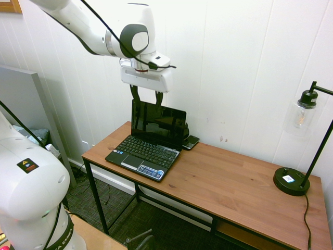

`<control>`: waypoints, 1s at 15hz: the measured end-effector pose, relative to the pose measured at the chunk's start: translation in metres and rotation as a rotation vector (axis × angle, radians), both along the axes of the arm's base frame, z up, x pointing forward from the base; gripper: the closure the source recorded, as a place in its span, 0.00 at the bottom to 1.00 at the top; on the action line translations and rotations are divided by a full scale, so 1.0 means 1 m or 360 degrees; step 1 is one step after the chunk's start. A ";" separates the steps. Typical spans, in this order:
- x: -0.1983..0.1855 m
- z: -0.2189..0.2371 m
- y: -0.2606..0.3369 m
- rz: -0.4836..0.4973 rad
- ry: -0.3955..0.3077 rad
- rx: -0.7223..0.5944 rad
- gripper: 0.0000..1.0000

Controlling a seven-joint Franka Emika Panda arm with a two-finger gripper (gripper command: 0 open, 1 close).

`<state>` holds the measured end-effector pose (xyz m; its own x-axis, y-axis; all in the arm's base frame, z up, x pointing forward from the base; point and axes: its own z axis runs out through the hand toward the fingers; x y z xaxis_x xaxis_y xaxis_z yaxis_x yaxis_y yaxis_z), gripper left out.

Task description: Close the laptop lid

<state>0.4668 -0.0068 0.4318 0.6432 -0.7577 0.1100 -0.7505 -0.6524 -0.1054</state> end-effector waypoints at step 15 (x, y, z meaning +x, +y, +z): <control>0.152 -0.013 0.059 0.0090 0.0151 0.0054 1.00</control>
<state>0.6190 0.0524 0.4185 0.6914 -0.7221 0.0214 -0.7202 -0.6913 -0.0583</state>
